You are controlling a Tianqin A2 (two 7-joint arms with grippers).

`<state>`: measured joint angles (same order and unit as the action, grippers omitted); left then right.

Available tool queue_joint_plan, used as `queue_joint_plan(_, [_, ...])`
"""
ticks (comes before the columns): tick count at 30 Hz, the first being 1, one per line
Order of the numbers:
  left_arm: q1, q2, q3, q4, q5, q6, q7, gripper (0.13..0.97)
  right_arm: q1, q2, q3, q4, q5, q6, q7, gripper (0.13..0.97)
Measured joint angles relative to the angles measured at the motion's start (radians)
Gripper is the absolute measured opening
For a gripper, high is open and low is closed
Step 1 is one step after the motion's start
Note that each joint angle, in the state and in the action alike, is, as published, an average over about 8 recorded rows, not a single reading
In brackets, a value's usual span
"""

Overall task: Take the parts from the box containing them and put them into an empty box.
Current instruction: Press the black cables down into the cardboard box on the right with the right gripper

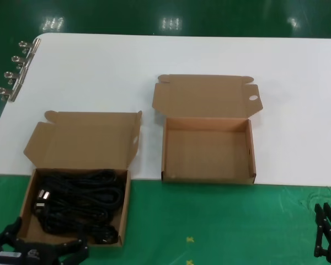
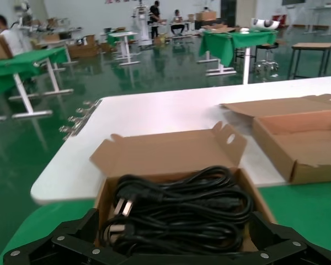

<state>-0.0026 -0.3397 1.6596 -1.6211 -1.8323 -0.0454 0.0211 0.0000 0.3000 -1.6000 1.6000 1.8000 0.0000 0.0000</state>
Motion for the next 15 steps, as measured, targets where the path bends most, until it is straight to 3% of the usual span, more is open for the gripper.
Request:
queue_joint_plan(3, [-0.003, -0.056, 0.068, -0.028, -0.048, -0.053, 0.040, 0.966, 0.000, 0.000, 0.000, 0.000, 0.000, 0.000, 0.000, 0.225])
queue_joint_plan(9, [-0.032, -0.209, 0.211, -0.086, -0.137, -0.138, 0.171, 0.966, 0.000, 0.000, 0.000, 0.000, 0.000, 0.000, 0.000, 0.168])
queue_joint_plan(12, [-0.069, -0.289, 0.274, -0.098, -0.152, -0.145, 0.239, 0.966, 0.000, 0.000, 0.000, 0.000, 0.000, 0.000, 0.000, 0.168])
queue_joint_plan(15, [-0.128, -0.361, 0.333, -0.085, -0.146, -0.120, 0.289, 0.966, 0.000, 0.000, 0.000, 0.000, 0.000, 0.000, 0.000, 0.160])
